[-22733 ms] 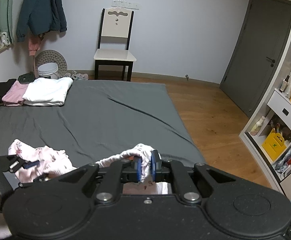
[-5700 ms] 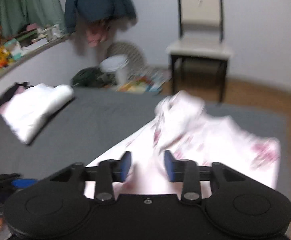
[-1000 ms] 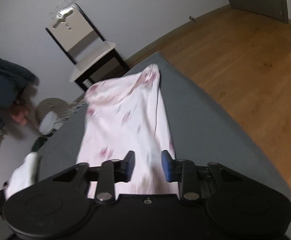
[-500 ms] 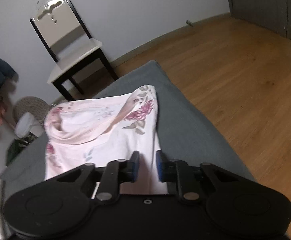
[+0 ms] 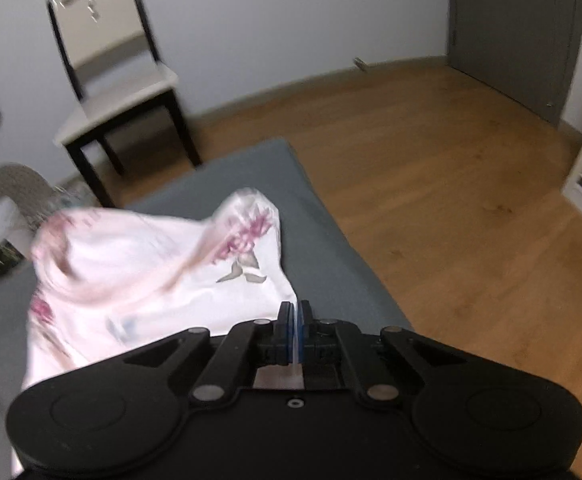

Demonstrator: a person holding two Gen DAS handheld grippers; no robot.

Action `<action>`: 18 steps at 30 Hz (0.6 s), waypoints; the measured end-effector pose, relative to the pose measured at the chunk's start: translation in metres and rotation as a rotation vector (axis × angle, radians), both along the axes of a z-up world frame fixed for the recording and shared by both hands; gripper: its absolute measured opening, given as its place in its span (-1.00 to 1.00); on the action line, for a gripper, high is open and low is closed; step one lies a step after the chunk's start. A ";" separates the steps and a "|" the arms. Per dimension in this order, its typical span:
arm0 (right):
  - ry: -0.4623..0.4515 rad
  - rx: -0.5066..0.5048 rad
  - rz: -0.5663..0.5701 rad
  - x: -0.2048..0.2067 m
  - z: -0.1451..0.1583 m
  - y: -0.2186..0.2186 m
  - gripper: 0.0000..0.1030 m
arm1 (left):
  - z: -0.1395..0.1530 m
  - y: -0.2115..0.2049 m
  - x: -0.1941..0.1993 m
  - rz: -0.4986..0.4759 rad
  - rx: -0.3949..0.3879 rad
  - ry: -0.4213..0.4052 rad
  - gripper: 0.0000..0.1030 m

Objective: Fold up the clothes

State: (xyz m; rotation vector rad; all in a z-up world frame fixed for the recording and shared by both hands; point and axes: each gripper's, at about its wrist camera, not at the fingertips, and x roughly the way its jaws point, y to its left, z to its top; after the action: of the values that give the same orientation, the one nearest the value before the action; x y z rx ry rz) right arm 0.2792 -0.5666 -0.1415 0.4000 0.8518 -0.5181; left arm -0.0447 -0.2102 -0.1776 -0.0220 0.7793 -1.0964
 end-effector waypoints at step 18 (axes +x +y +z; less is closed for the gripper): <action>-0.063 0.214 0.258 0.076 0.008 0.079 -0.56 | -0.002 0.002 0.001 0.002 -0.015 0.006 0.89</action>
State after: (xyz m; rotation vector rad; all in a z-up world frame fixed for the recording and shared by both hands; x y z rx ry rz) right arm 0.3552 -0.4879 -0.1332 0.4916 0.8861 -0.1751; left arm -0.0434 -0.2078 -0.1793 -0.0390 0.7761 -1.1012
